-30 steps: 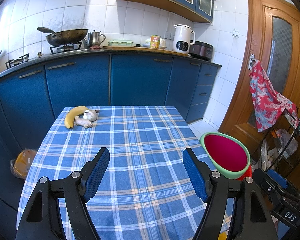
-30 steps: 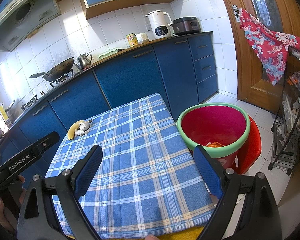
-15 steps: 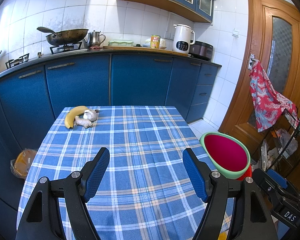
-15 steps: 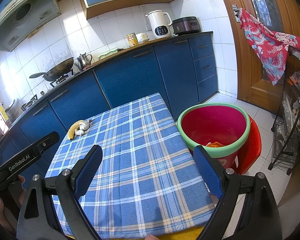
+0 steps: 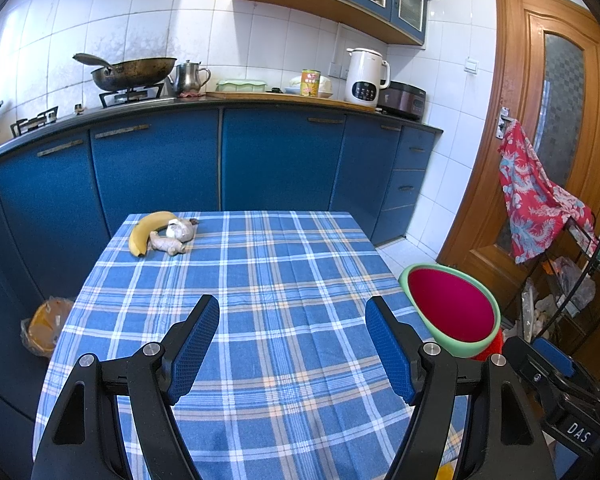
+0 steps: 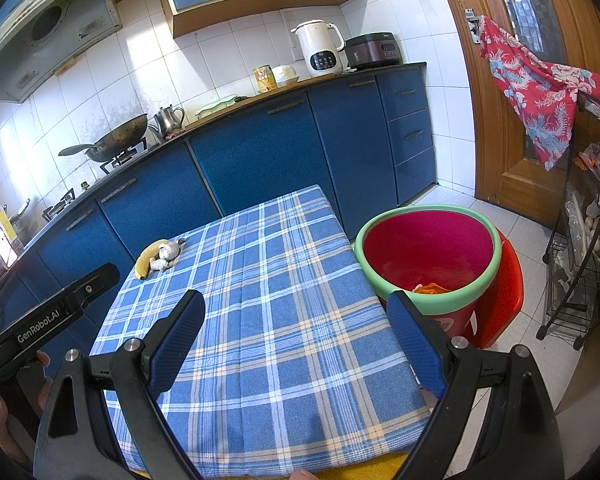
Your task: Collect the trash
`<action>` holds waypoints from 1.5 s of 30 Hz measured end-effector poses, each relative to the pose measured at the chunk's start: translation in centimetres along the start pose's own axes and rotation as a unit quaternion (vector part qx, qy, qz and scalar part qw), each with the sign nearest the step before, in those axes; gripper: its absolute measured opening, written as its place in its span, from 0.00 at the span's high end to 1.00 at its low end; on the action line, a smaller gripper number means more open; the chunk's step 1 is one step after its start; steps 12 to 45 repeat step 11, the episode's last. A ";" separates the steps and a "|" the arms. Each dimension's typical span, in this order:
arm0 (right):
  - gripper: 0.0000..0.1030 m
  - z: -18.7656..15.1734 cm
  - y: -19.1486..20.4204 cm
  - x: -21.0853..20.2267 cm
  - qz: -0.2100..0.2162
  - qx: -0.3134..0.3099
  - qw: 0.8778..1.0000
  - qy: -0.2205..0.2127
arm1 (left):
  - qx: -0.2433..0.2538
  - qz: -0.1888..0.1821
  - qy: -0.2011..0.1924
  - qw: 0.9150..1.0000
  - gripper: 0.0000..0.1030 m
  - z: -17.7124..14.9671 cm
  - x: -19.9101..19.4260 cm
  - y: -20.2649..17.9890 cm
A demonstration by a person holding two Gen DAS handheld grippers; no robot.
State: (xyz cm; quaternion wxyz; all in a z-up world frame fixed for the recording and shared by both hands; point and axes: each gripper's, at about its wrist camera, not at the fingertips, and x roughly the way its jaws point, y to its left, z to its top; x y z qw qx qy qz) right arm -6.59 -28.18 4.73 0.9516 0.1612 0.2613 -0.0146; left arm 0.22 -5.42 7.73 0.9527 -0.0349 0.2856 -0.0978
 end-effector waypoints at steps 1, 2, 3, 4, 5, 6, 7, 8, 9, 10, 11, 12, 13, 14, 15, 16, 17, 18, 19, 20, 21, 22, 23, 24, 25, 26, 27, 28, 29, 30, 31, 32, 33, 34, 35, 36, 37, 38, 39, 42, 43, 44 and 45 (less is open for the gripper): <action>0.11 0.0 0.0 0.0 0.000 0.000 1.000 0.000 | 0.000 0.000 0.000 1.000 0.26 0.0 0.0 0.0; 0.11 0.0 0.0 0.0 0.000 0.000 1.000 0.000 | 0.000 0.000 0.000 1.000 0.26 0.0 0.0 0.0; 0.11 0.0 0.0 0.0 0.000 0.000 1.000 0.000 | 0.000 0.000 0.000 1.000 0.26 0.0 0.0 0.0; 0.11 0.0 0.0 0.0 0.000 0.000 1.000 0.000 | 0.000 0.000 0.000 1.000 0.26 0.0 0.0 0.0; 0.11 0.0 0.0 0.0 0.000 0.000 1.000 0.000 | 0.000 0.000 0.001 1.000 0.26 0.0 0.0 0.0; 0.11 0.0 0.0 0.0 0.000 0.000 1.000 0.000 | 0.001 0.000 0.001 1.000 0.26 0.0 0.0 0.0; 0.11 0.0 0.1 0.0 0.000 0.000 1.000 0.001 | 0.001 0.000 0.001 1.000 0.26 -0.1 0.0 0.0; 0.11 0.0 0.0 0.0 0.000 0.000 1.000 0.001 | 0.000 0.000 0.001 1.000 0.26 -0.1 0.0 -0.1; 0.11 0.0 0.0 0.0 0.000 0.000 1.000 0.000 | 0.001 0.000 0.001 1.000 0.26 -0.1 0.0 0.0; 0.11 0.0 0.0 0.0 0.000 0.000 1.000 0.000 | 0.000 0.000 0.001 1.000 0.26 -0.1 0.0 0.0; 0.11 0.0 0.0 0.0 0.000 0.000 1.000 0.000 | 0.000 0.000 0.001 1.000 0.26 -0.1 0.0 -0.1; 0.11 0.0 0.0 0.0 0.000 0.000 1.000 0.000 | 0.000 0.000 0.001 1.000 0.26 -0.1 0.0 -0.1; 0.11 0.0 0.0 0.0 0.000 0.000 1.000 0.000 | 0.000 0.000 0.001 1.000 0.26 -0.1 0.0 -0.1; 0.11 0.0 0.0 0.0 0.000 0.000 1.000 0.000 | 0.000 0.000 0.001 1.000 0.26 -0.1 0.0 -0.1; 0.11 0.0 0.0 0.0 0.000 0.000 1.000 0.000 | 0.000 0.000 0.001 1.000 0.26 -0.1 0.0 -0.1; 0.11 0.0 0.0 0.0 0.000 0.000 1.000 0.000 | 0.000 0.000 0.001 1.000 0.26 -0.1 0.0 -0.1; 0.11 0.0 0.0 0.0 0.000 0.000 1.000 0.000 | 0.000 0.000 0.001 1.000 0.26 -0.1 0.0 -0.1; 0.11 0.0 0.0 0.0 0.000 0.000 1.000 0.000 | 0.000 0.000 0.001 1.000 0.26 -0.1 0.0 -0.1; 0.11 0.0 0.0 0.0 0.000 0.000 1.000 0.000 | 0.000 0.000 0.001 1.000 0.26 -0.1 0.0 -0.1; 0.11 0.0 0.0 0.0 0.000 0.000 1.000 0.000 | 0.000 0.000 0.001 1.000 0.26 -0.1 0.0 -0.1; 0.11 0.0 0.0 0.0 0.000 0.000 1.000 0.000 | 0.000 0.000 0.001 1.000 0.26 -0.1 0.0 -0.1; 0.11 0.0 0.0 0.0 0.000 0.000 1.000 0.000 | 0.000 0.000 0.001 1.000 0.26 -0.1 0.0 -0.1; 0.11 0.0 0.0 0.0 0.000 0.000 1.000 0.000 | 0.000 0.000 0.001 1.000 0.26 -0.1 0.0 -0.1; 0.11 0.0 0.0 0.0 0.000 0.000 1.000 0.000 | 0.000 0.000 0.001 1.000 0.26 -0.1 0.0 -0.1; 0.11 0.0 0.0 0.0 0.000 0.000 1.000 0.000 | 0.000 0.000 0.001 1.000 0.26 -0.1 0.0 -0.1; 0.11 0.0 0.0 0.0 0.000 0.000 1.000 0.000 | 0.000 0.000 0.001 1.000 0.26 -0.1 0.0 -0.1; 0.11 0.0 0.0 0.0 0.000 0.000 1.000 0.000 | 0.000 0.000 0.001 1.000 0.26 -0.1 0.0 -0.1; 0.11 0.0 0.0 0.0 0.000 0.000 1.000 0.000 | 0.000 0.000 0.001 1.000 0.26 -0.1 0.0 -0.1; 0.11 0.0 0.0 0.0 0.000 0.000 1.000 0.000 | 0.000 0.000 0.001 1.000 0.26 -0.1 0.0 -0.1; 0.11 0.0 0.0 0.0 0.000 0.000 1.000 0.000 | 0.000 0.000 0.001 1.000 0.26 -0.1 0.0 -0.1; 0.11 0.0 0.0 0.0 0.000 0.000 1.000 0.000 | 0.000 0.000 0.001 1.000 0.26 -0.1 0.0 -0.1; 0.11 0.0 0.0 0.0 0.000 0.000 1.000 0.000 | 0.000 0.000 0.001 1.000 0.26 -0.1 0.0 -0.1; 0.11 0.0 0.0 0.0 0.000 0.000 1.000 0.000 | 0.000 0.000 0.001 1.000 0.26 -0.1 0.0 -0.1; 0.11 0.0 0.0 0.0 0.000 0.000 1.000 0.000 | 0.000 0.000 0.001 1.000 0.26 -0.1 0.0 -0.1; 0.11 0.0 0.0 0.0 0.000 0.000 1.000 0.000 | 0.000 0.000 0.001 1.000 0.26 -0.1 0.0 -0.1; 0.11 0.0 0.0 0.0 0.000 0.000 1.000 0.000 | 0.000 0.000 0.001 1.000 0.26 -0.1 0.0 -0.1; 0.11 0.0 0.0 0.0 0.000 0.000 1.000 0.000 | 0.000 0.000 0.001 1.000 0.26 -0.1 0.0 -0.1; 0.11 0.0 0.0 0.0 0.000 0.000 1.000 0.000 | 0.000 0.000 0.001 1.000 0.26 -0.1 0.0 -0.1; 0.11 0.0 0.0 0.0 0.000 0.000 1.000 0.000 | 0.000 0.000 0.001 1.000 0.26 -0.1 0.0 -0.1; 0.11 0.0 0.0 0.0 0.000 0.000 1.000 0.000 | 0.000 0.000 0.001 1.000 0.26 -0.1 0.0 -0.1; 0.11 0.0 0.0 0.0 0.000 0.000 1.000 0.000 | 0.000 0.000 0.001 1.000 0.26 -0.1 0.0 -0.1; 0.11 0.0 0.0 0.0 0.000 0.000 1.000 0.000 | 0.000 0.000 0.001 1.000 0.26 -0.1 0.0 -0.1; 0.11 0.0 0.0 0.0 0.000 0.000 1.000 0.000 | 0.000 0.000 0.001 1.000 0.26 -0.1 0.0 -0.1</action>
